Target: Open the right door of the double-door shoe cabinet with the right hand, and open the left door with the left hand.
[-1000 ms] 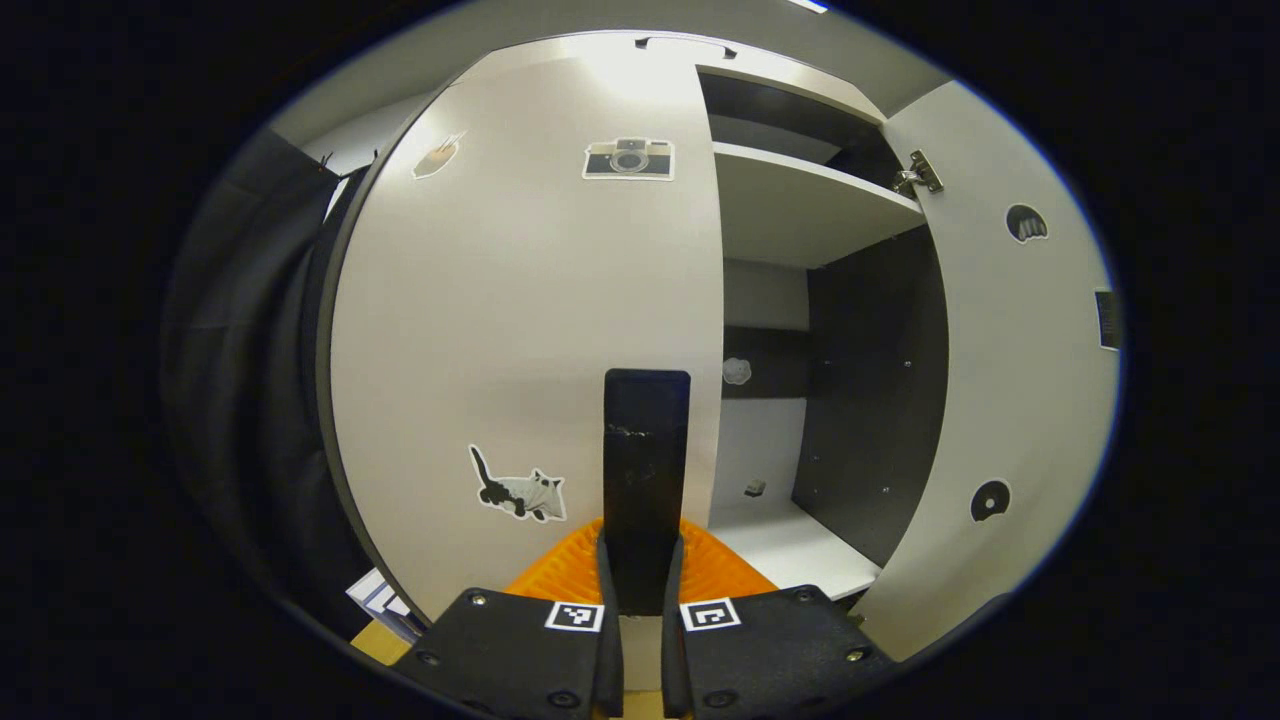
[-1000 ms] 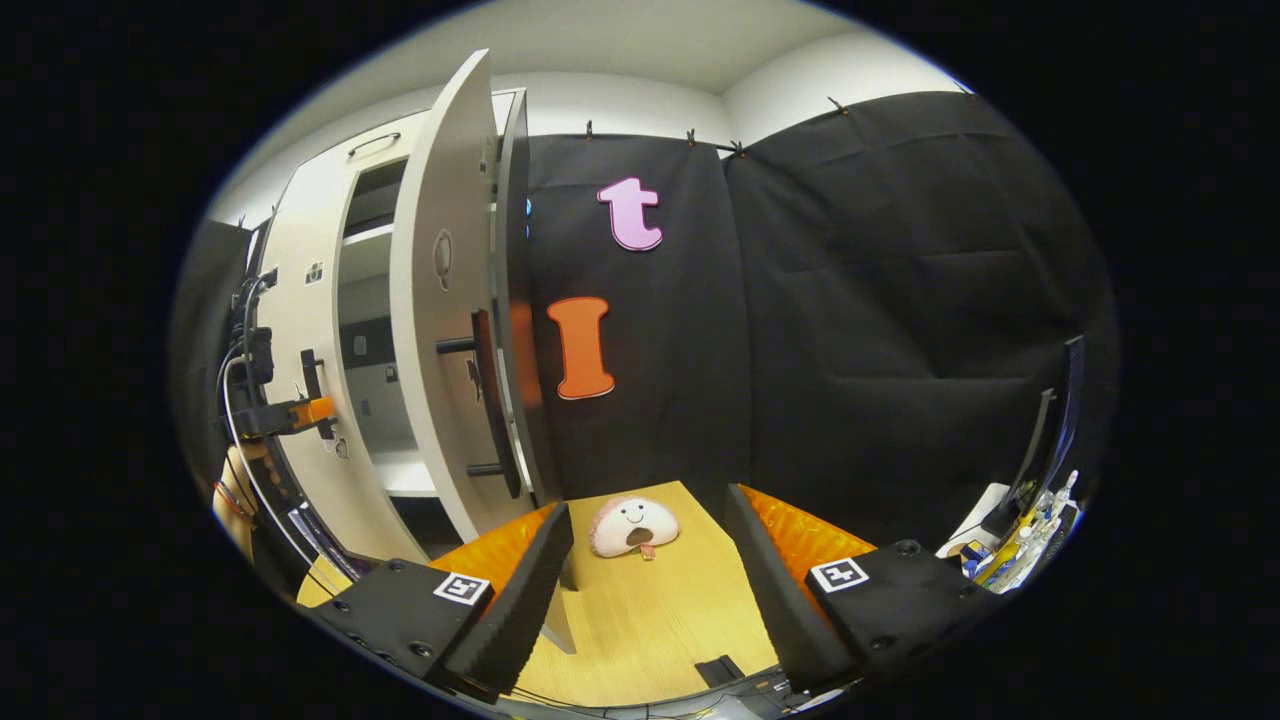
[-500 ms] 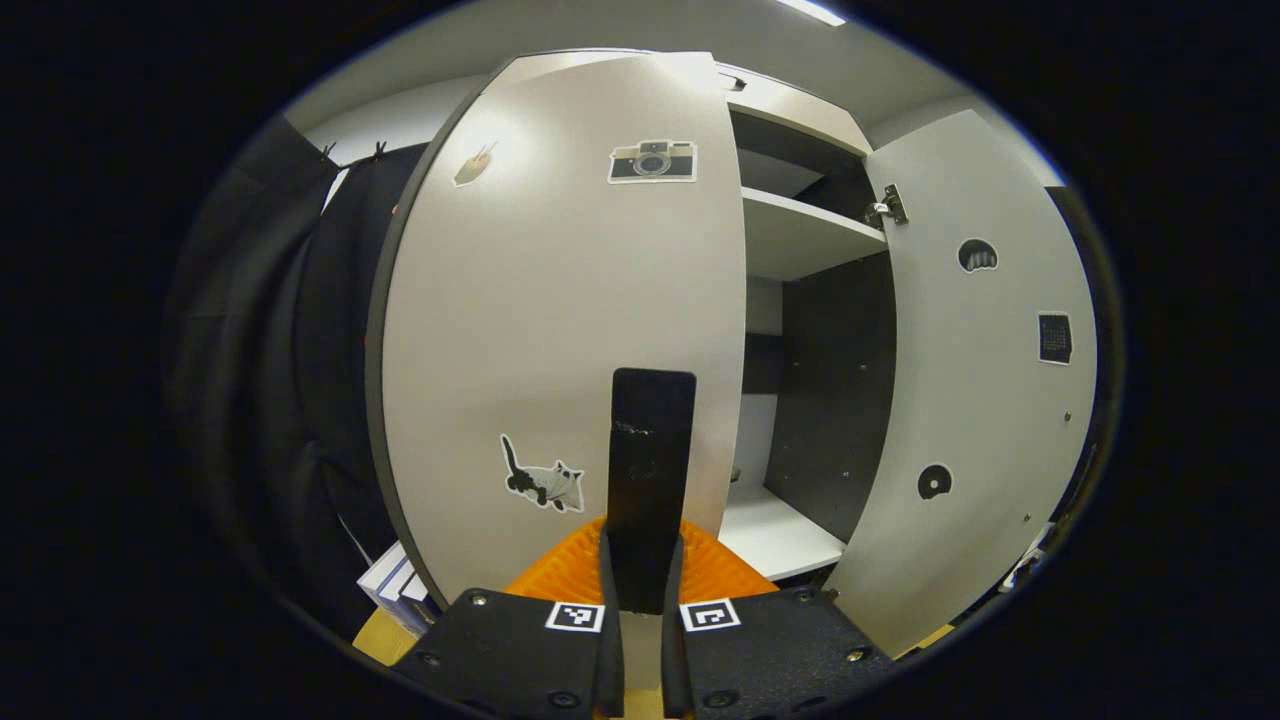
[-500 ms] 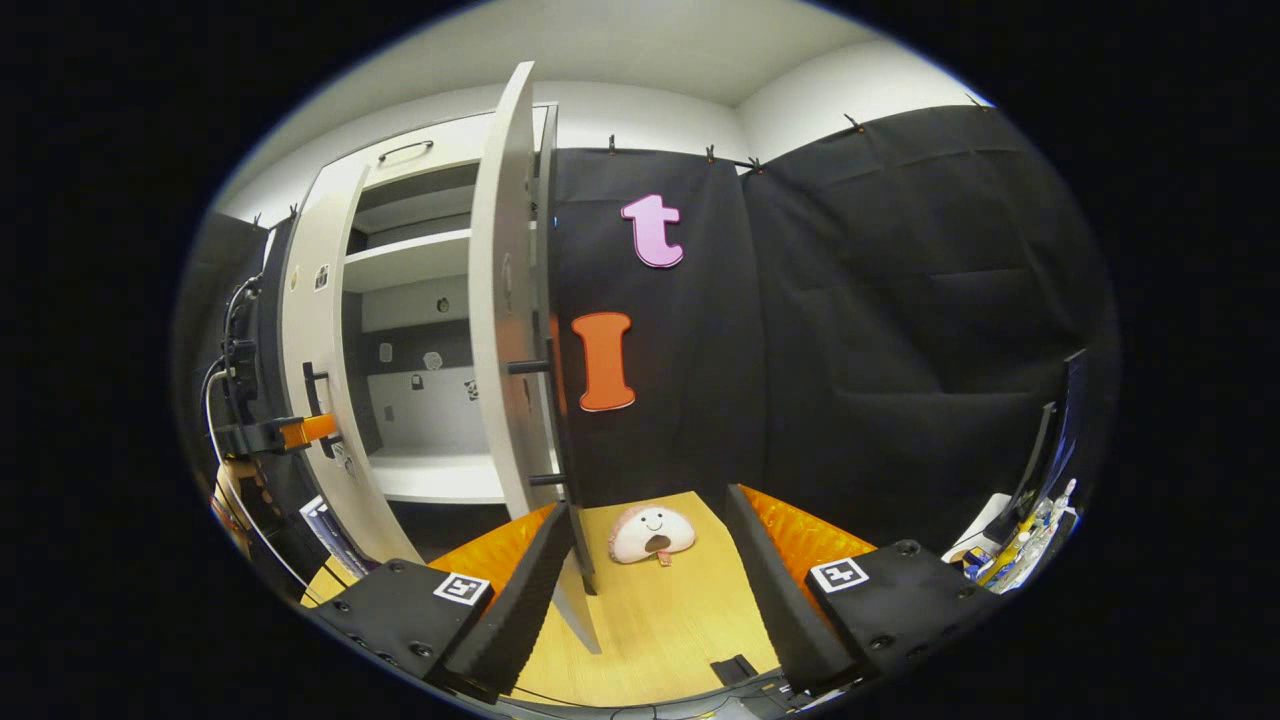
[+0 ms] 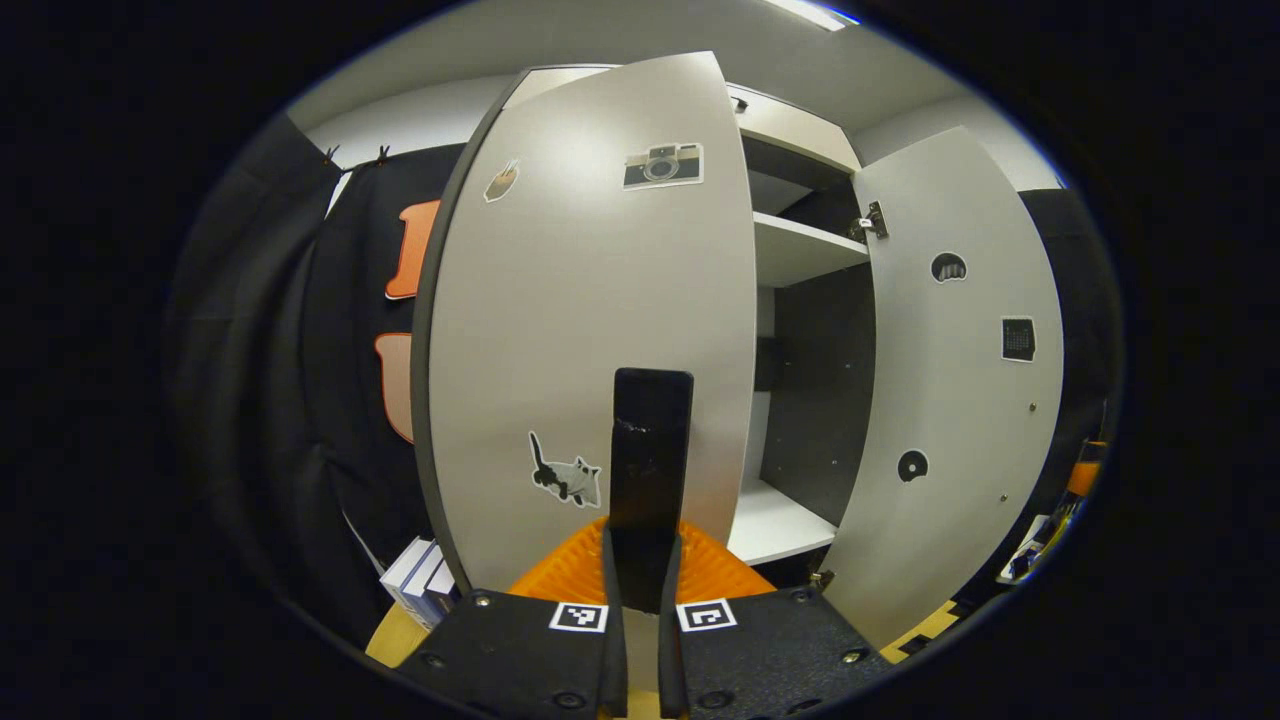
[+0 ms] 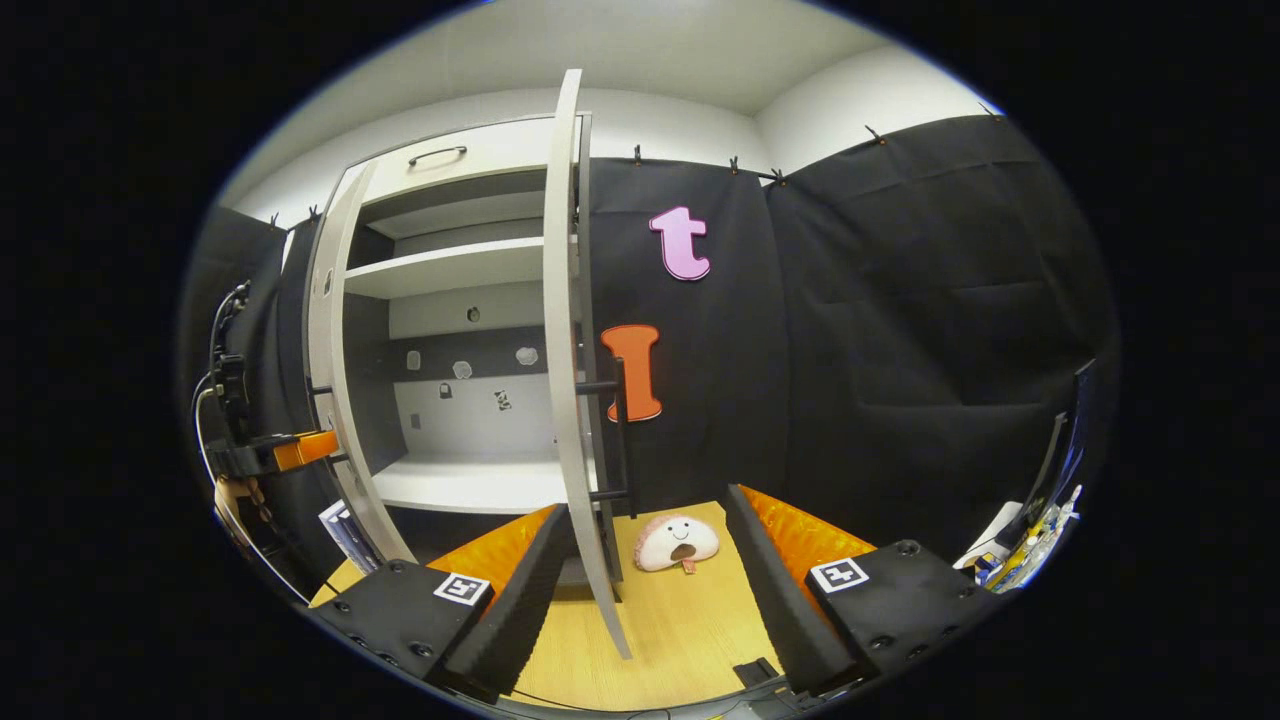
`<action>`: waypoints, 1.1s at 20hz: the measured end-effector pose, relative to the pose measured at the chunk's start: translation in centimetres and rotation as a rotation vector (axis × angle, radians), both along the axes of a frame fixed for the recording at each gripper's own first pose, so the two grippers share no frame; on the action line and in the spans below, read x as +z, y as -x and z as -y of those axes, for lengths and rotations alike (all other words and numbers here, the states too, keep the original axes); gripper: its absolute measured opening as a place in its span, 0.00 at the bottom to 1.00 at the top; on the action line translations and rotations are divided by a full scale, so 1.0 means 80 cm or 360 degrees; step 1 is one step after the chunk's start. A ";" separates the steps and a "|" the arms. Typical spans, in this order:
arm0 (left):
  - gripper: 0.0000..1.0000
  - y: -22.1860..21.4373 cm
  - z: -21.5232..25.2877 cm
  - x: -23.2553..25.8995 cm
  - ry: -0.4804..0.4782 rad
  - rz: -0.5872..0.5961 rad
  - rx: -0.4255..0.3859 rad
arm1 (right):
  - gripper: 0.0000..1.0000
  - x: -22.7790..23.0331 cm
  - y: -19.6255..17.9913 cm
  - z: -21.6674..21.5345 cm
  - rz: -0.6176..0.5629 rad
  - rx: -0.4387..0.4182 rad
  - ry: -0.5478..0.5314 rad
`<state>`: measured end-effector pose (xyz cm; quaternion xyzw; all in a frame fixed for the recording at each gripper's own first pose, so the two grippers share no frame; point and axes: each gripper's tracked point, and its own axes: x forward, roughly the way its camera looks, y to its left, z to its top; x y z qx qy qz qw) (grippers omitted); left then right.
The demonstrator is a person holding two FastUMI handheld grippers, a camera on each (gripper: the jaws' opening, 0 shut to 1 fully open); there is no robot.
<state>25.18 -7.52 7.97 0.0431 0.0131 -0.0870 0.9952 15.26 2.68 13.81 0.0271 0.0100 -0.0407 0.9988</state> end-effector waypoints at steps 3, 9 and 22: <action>0.12 0.008 -0.006 0.000 0.0007 0.0003 -0.0002 | 0.94 0.000 -0.002 -0.014 0.0003 0.0022 -0.0005; 0.10 0.017 -0.019 0.003 -0.0002 0.0021 0.0008 | 0.93 -0.002 0.000 -0.055 0.0002 0.0056 -0.0005; 0.07 0.028 -0.050 0.011 -0.0035 0.0053 0.0060 | 0.93 -0.001 -0.008 -0.128 0.0020 0.0109 -0.0032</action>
